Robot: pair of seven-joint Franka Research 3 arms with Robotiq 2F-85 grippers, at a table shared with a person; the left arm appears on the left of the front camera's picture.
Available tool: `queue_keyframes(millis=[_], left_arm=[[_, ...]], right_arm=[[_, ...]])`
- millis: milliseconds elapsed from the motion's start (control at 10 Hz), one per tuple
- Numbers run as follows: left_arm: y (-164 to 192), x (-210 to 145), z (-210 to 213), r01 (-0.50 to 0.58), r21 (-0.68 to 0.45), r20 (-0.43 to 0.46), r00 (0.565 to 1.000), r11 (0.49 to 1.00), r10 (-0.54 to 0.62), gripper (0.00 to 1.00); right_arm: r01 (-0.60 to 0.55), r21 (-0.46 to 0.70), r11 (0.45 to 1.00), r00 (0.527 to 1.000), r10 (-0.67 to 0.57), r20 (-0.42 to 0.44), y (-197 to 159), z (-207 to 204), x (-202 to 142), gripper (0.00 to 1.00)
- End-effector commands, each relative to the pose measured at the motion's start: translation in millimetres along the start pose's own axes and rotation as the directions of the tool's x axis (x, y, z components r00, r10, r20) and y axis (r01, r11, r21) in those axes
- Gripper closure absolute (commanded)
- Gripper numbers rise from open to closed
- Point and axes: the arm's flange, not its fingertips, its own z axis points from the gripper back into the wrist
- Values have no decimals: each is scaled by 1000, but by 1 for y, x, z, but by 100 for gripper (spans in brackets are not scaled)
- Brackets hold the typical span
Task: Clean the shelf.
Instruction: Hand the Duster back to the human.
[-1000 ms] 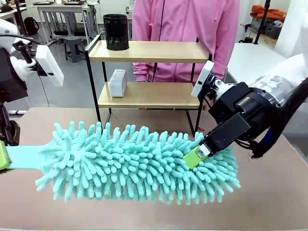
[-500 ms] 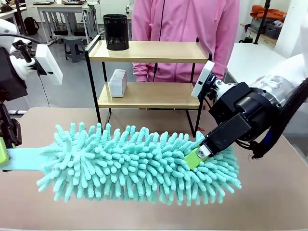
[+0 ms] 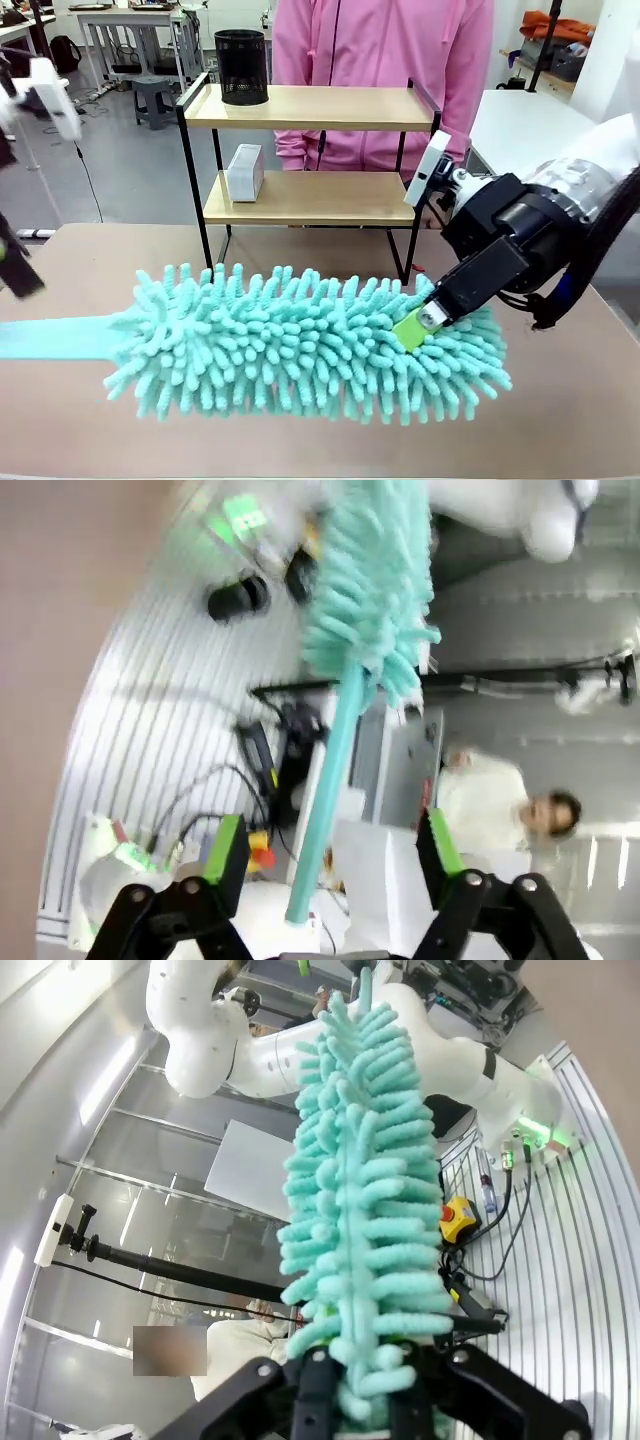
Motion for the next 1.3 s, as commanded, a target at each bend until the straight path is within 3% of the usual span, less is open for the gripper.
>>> queue_keyframes(millis=[0,100,300,500,600,700,800,900,1000,1200], left_arm=[[16,-26,39,-221,64,476,864,973,165,0],[26,-41,60,-319,6,684,693,948,229,0],[63,-60,85,-313,-173,864,406,934,296,0],[119,-60,93,-219,-366,884,221,904,411,0],[144,-59,91,-198,-423,878,150,884,454,0],[163,-58,85,-167,-465,864,130,870,487,0],[172,-52,77,-143,-500,831,198,854,520,0],[161,-81,110,-301,-441,827,228,845,513,0],[161,-81,110,-301,-441,827,228,845,513,0],[161,-81,110,-301,-441,827,228,845,513,0]], right_arm=[[27,16,1000,999,-28,41,13,30,-8,100],[-1,24,1000,995,-2,104,22,51,-16,100],[-170,25,985,950,157,269,63,98,-45,100],[-304,-61,951,813,292,503,94,146,-85,100],[-275,-151,950,721,307,621,102,171,-110,100],[-127,-166,978,631,209,747,101,199,-139,100],[84,-177,981,580,96,809,85,220,-163,100],[234,-109,966,520,-29,853,65,237,-181,100],[369,-34,929,452,-147,880,43,248,-193,100],[502,147,852,317,-340,886,-3,262,-205,100]])
